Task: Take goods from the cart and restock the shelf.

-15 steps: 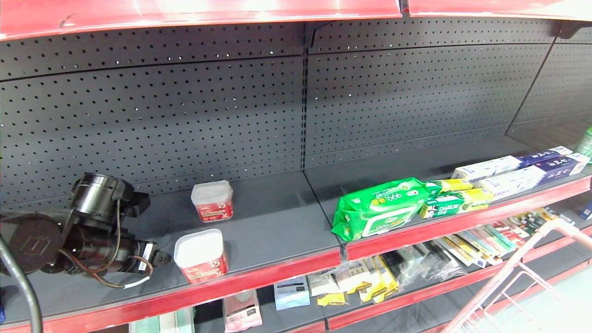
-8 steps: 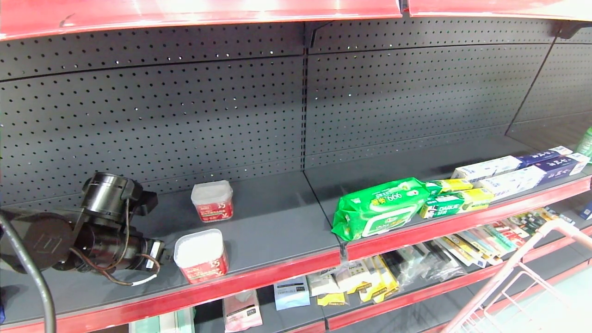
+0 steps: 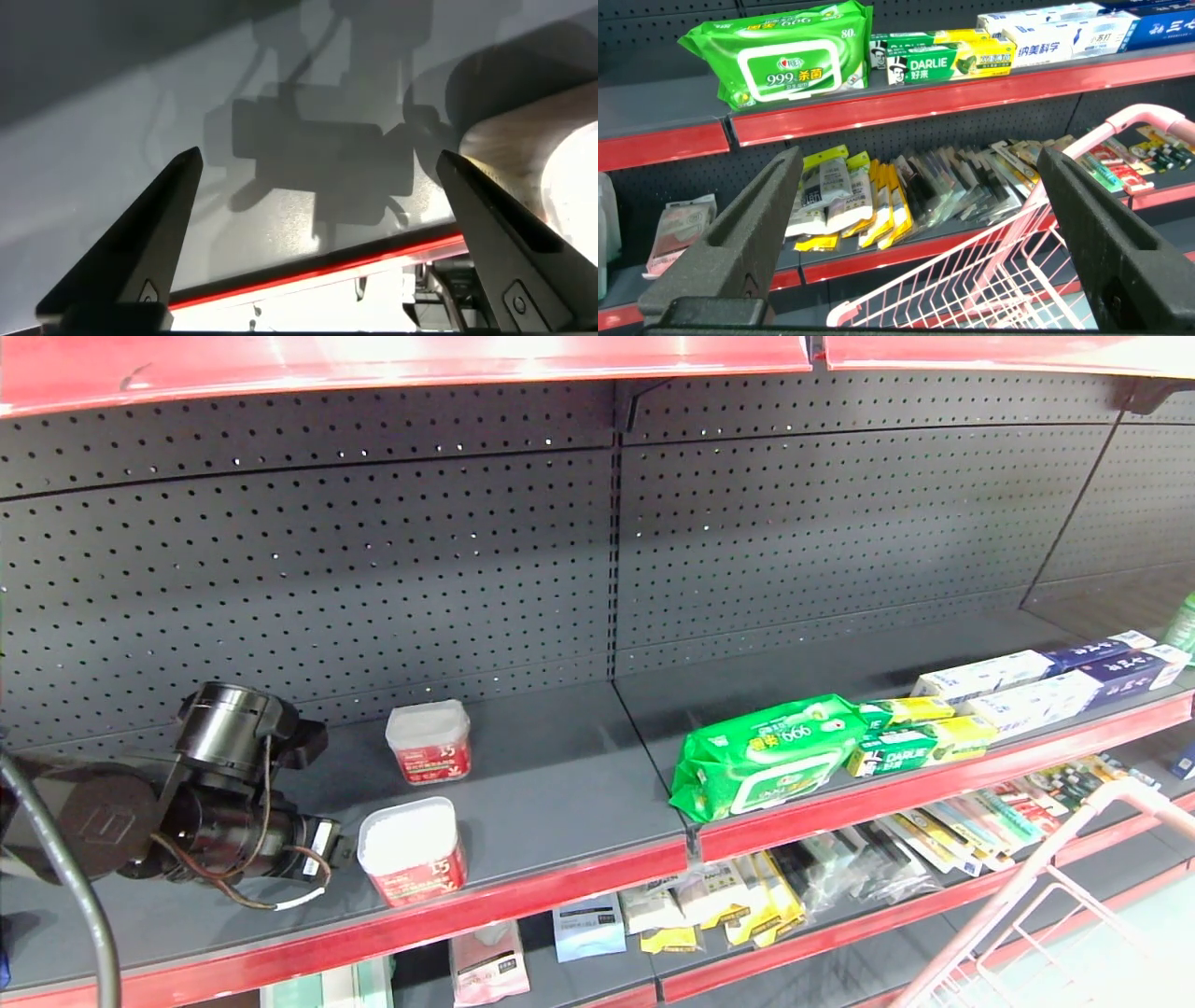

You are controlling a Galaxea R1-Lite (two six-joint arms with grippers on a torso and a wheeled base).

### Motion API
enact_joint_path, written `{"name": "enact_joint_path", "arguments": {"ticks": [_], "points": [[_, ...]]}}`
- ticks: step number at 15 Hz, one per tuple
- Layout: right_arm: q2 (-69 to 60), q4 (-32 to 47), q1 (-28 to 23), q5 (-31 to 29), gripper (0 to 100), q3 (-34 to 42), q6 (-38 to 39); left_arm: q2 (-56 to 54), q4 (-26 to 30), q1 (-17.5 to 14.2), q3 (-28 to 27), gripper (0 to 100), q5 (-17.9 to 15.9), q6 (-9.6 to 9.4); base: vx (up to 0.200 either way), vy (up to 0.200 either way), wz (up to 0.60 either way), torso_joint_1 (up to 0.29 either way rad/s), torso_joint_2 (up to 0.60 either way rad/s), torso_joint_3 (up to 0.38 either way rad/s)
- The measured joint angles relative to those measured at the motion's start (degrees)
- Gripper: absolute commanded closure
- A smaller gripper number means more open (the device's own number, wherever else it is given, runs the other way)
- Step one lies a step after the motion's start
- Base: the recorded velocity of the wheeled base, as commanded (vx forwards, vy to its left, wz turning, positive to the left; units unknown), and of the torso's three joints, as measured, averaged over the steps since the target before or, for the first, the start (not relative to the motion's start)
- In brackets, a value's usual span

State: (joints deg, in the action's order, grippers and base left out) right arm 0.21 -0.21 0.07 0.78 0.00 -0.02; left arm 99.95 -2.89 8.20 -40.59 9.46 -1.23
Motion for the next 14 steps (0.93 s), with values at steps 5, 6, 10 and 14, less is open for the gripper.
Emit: {"name": "enact_joint_path", "arguments": {"ticks": [5, 6, 10, 14], "points": [[0.00, 0.05, 0.00, 0.00, 0, 0.00, 0.02, 0.38, 0.02, 0.66, -0.48, 0, 0.20, 0.06, 0.000, 0.000, 0.00, 0.000, 0.00, 0.000], [0.00, 0.02, 0.00, -0.02, 0, 0.00, 0.00, 0.40, 0.02, 0.66, -0.48, 0, 0.20, 0.06, 0.000, 0.000, 0.00, 0.000, 0.00, 0.000], [0.00, 0.05, 0.00, 0.00, 0, 0.00, 0.00, 0.33, 0.00, 0.69, -0.28, 0, 0.24, 0.04, 0.000, 0.000, 0.00, 0.000, 0.00, 0.000], [0.00, 0.00, 0.00, 0.00, 0, 0.00, -0.02, -1.74, 0.07, 0.48, 0.79, 0, 0.72, -0.10, 0.000, 0.000, 0.00, 0.000, 0.00, 0.000]]}}
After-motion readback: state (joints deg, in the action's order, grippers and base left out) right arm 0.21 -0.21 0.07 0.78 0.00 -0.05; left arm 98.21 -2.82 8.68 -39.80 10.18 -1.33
